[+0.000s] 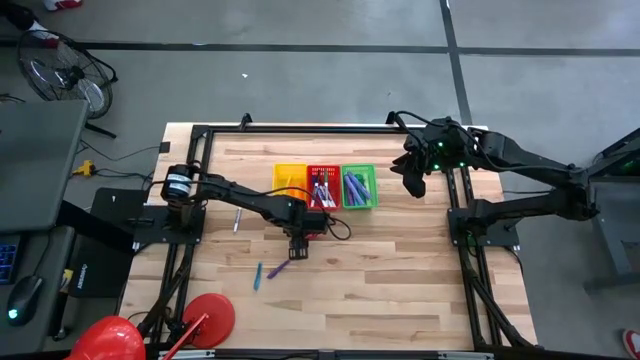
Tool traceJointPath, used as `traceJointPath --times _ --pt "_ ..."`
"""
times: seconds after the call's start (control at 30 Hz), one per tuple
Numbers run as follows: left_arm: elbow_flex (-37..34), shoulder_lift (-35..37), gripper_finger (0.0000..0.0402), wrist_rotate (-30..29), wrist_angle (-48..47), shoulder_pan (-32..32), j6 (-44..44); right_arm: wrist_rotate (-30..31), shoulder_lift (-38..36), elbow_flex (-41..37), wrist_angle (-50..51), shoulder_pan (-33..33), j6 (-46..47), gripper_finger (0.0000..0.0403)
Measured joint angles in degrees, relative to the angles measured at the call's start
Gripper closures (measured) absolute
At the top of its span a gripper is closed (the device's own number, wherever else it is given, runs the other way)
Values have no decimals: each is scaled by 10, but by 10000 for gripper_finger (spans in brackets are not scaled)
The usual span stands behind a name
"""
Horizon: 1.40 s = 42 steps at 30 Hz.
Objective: Pick & Place Markers
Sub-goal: Put the pink pen into the yellow bin
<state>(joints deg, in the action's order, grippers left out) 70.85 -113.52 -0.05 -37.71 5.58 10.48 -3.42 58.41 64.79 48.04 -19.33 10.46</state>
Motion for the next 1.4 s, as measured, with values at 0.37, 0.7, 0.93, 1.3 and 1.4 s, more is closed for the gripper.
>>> traceJointPath --times 0.37,0.7,0.93,1.3,1.4 --pt "-2 -1 258 -2 6 2 14 0 0 0 1 0 0 308" --pt "-2 -1 336 -1 11 2 20 0 0 0 2 0 0 309" --pt "-2 -1 368 2 10 2 39 0 0 0 4 0 0 309" --pt "30 2 368 18 -36 0 30 0 0 0 72 0 -5 308" --pt "51 0 368 9 -54 1 25 -1 -2 0 71 0 -5 308"
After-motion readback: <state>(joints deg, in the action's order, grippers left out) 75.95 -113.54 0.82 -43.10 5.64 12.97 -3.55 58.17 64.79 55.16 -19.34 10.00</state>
